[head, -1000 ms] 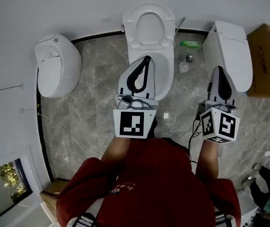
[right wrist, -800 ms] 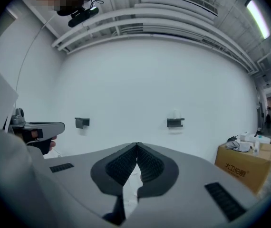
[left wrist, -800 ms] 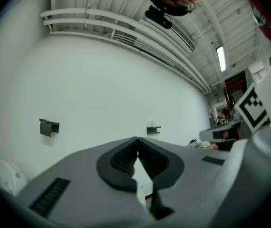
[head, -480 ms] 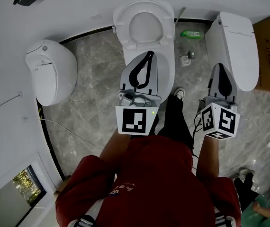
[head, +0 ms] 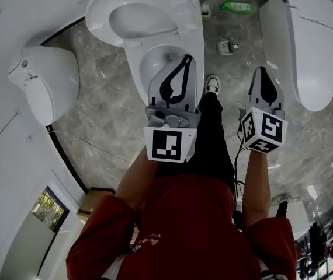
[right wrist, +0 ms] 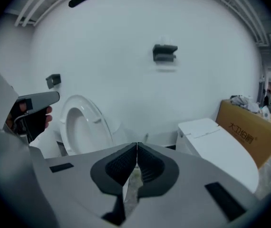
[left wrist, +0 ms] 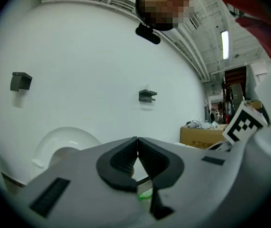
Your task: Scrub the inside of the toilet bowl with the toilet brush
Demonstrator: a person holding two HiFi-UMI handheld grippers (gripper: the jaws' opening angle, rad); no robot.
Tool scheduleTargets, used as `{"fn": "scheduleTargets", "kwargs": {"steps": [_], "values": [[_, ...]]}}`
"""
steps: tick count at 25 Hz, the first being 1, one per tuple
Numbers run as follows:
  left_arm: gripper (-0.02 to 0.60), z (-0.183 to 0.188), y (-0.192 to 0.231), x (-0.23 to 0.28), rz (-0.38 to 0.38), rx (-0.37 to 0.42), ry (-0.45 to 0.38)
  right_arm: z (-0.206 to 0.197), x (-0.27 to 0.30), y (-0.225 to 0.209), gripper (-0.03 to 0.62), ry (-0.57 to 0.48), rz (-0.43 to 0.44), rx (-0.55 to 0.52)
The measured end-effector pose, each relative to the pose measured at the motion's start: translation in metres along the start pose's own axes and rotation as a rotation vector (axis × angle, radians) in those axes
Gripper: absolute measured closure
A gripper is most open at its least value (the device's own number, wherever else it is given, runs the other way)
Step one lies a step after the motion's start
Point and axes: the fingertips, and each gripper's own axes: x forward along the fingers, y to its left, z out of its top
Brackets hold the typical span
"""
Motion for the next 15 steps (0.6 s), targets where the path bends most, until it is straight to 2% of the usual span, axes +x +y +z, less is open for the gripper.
{"fn": "scheduleTargets", "kwargs": {"steps": [3, 8, 12, 15], "values": [[0.583, -0.055, -0.011, 0.040, 0.000, -0.025, 0.043, -0.056, 0.063, -0.017, 0.588, 0.118, 0.031, -0.009], [0.583, -0.145, -0.027, 0.069, -0.019, -0.059, 0.169, -0.170, 0.158, -0.026, 0.460, 0.365, 0.105, -0.028], [0.583, -0.189, -0.030, 0.074, -0.008, -0.066, 0.231, -0.238, 0.217, -0.034, 0.365, 0.550, 0.113, -0.095], [0.583, -0.209, -0.029, 0.075, 0.011, -0.083, 0.268, -0.263, 0.244, -0.043, 0.355, 0.624, 0.097, -0.127]]}}
